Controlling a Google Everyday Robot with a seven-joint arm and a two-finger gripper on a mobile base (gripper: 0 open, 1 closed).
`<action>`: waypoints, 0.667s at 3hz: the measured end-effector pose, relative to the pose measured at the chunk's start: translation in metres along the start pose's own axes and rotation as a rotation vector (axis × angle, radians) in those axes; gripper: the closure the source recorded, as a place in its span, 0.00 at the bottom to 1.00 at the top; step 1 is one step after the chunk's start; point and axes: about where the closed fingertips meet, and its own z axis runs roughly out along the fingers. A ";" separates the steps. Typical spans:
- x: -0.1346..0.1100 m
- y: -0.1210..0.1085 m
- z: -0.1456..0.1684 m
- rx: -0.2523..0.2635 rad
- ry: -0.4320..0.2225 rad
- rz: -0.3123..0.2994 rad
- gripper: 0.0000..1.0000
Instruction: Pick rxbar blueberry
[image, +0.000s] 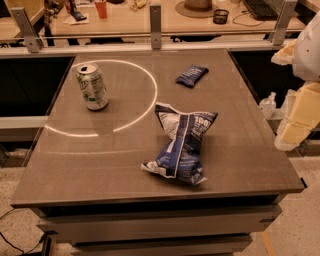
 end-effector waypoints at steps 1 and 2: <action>0.000 0.000 0.000 0.000 0.000 0.000 0.00; -0.006 -0.014 0.002 0.024 -0.051 0.037 0.00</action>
Offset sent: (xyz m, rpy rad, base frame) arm 0.0362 0.0038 0.0016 0.1288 -0.0556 -0.0648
